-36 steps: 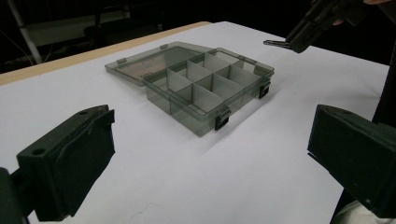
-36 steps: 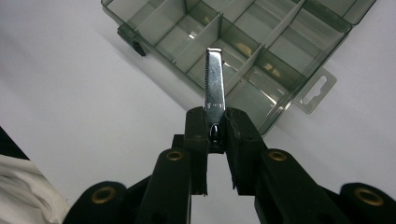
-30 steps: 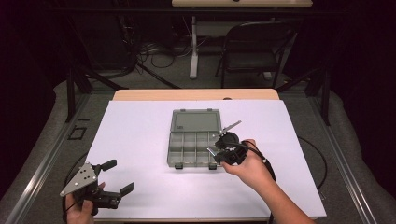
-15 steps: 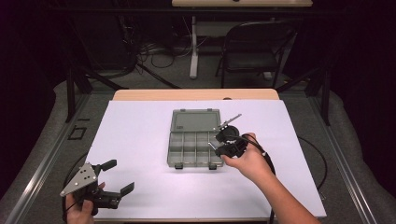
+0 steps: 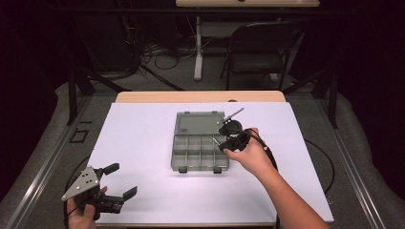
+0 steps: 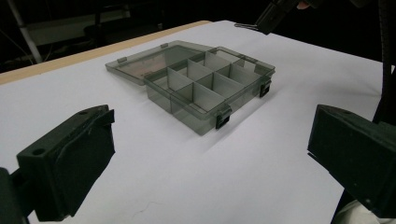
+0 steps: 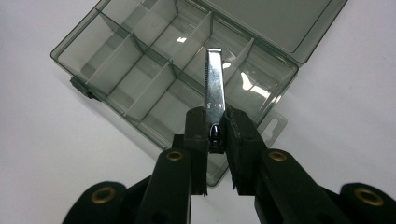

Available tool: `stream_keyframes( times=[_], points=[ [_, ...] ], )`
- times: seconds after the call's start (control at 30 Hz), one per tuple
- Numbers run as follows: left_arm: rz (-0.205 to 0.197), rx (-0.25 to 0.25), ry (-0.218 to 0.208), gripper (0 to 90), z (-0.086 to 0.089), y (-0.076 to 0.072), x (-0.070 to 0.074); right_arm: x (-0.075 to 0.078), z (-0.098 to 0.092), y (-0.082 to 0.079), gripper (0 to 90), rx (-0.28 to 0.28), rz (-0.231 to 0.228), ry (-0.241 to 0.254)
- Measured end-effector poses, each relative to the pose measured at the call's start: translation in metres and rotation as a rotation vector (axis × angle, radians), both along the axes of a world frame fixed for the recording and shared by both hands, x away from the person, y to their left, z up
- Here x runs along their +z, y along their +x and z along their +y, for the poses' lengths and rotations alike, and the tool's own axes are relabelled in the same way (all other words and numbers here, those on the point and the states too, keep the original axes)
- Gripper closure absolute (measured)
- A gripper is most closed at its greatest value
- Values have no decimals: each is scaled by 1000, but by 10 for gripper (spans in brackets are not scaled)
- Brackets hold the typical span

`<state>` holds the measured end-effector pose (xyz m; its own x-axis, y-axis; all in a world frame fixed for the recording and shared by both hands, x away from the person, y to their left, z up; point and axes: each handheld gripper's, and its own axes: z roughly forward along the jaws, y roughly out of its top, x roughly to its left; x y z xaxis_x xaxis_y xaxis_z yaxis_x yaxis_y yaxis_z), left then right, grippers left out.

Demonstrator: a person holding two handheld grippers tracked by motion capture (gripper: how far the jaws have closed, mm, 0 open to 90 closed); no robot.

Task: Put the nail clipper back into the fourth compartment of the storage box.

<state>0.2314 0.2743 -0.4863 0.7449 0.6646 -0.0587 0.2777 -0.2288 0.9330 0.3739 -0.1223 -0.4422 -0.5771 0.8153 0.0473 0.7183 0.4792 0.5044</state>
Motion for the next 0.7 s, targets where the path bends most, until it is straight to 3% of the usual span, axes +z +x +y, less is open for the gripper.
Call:
stream_keyframes(
  times=[0.43, 0.5, 0.53, 0.63, 0.7],
  points=[
    [2, 6, 2, 3, 0, 0, -1, -16, 5, 24, 799, -36, 17, -29],
    [4, -3, -1, 3, 1, 1, -1, -15, 5, 27, 798, -34, 48, -70],
    [4, 1, 3, 3, 1, 0, -1, -22, 5, 28, 798, -39, -11, -12],
    [5, 1, 4, 3, 0, 1, -1, -18, 5, 31, 798, -38, 52, -85],
    [5, 1, 6, 3, 0, 1, -1, -21, 5, 32, 798, -48, 39, -69]
  ],
)
